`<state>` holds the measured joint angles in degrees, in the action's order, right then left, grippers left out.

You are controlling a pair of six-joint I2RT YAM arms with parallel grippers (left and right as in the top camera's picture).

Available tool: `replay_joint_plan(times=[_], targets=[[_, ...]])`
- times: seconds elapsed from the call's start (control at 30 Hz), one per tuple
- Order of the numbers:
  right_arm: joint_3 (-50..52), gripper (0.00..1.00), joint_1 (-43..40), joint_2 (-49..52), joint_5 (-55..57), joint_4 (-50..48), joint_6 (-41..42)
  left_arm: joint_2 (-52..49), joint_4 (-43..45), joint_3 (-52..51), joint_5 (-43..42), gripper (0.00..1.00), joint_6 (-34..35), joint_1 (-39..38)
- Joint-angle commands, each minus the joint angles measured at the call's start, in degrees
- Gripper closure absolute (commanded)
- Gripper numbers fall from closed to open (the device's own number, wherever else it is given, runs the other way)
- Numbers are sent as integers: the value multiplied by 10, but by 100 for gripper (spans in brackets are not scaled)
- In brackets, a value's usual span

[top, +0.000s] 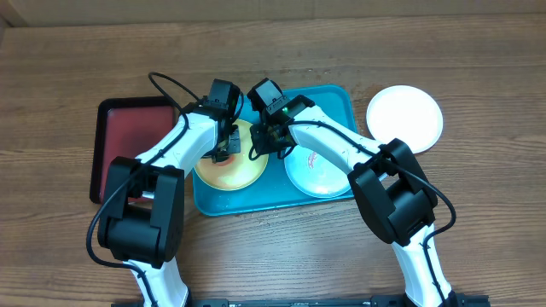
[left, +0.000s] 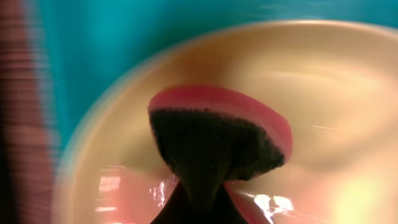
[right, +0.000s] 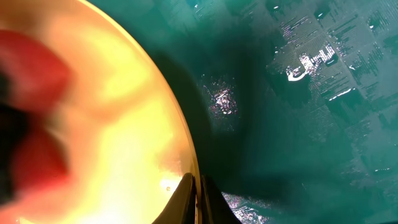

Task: Clean dirty plates on tray and stack at the side

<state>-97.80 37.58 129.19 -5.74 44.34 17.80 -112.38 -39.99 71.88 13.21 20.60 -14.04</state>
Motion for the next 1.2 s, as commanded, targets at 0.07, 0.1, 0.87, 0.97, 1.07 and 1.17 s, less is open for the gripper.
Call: replay_joint_plan(times=[0.07, 0.1, 0.87, 0.97, 1.07, 1.17], targets=[[22, 96, -2, 31, 30, 11, -7, -40, -39, -22, 227, 96, 9, 14], [22, 96, -2, 30, 30, 12, -7, -38, -47, -19, 239, 96, 14, 14], [5, 96, 23, -113, 85, 34, -61, 177, -162, 62, -30, 96, 107, 204], [5, 96, 47, -160, 181, 44, -101, 160, -177, 45, -53, 96, 107, 259], [5, 96, 83, -200, 314, 56, -131, 141, -176, 32, -69, 96, 107, 311], [5, 96, 130, -227, 484, 57, -137, 127, -176, 28, -94, 96, 107, 349]])
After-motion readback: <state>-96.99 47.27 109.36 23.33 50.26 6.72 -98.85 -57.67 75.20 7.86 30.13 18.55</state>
